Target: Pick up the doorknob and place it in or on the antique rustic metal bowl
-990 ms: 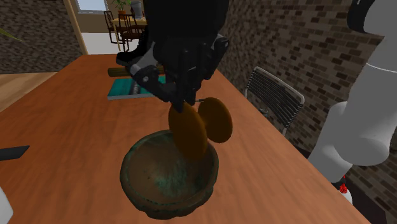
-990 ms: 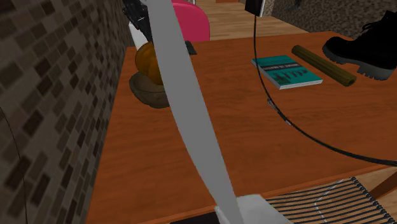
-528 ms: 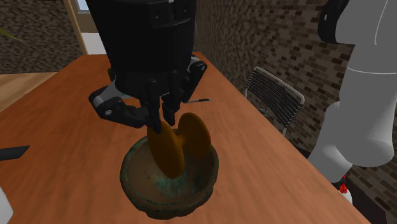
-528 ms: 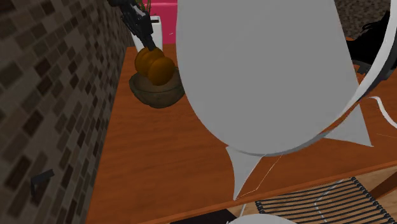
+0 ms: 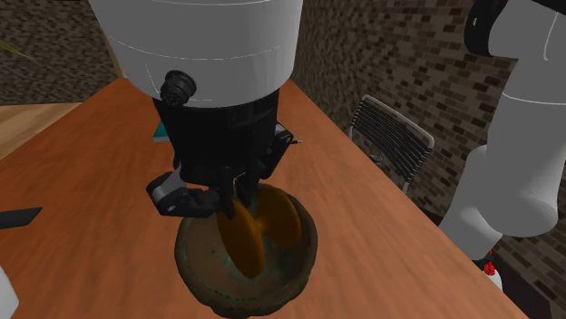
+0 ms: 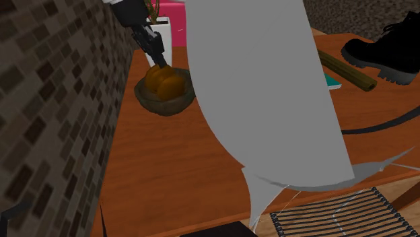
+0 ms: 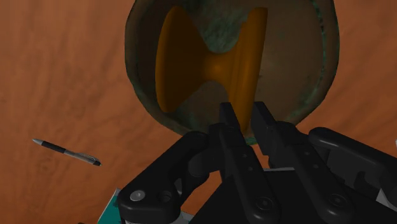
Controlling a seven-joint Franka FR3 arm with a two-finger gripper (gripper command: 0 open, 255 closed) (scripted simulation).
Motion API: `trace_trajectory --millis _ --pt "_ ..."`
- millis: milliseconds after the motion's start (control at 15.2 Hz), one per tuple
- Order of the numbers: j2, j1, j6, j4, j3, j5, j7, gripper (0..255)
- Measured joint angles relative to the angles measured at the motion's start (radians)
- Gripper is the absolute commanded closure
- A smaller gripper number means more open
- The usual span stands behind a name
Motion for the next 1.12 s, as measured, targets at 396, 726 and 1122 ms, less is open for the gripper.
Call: trace_trajectory --millis 396,726,1122 --pt "-0.009 -0.010 0.028 -0.031 -0.001 0.007 0.001 255" --pt "-0.009 -0.010 0.028 -0.031 -0.001 0.008 0.001 0" --pt "0.017 0.018 -0.017 0.023 0.003 -0.014 0.013 0"
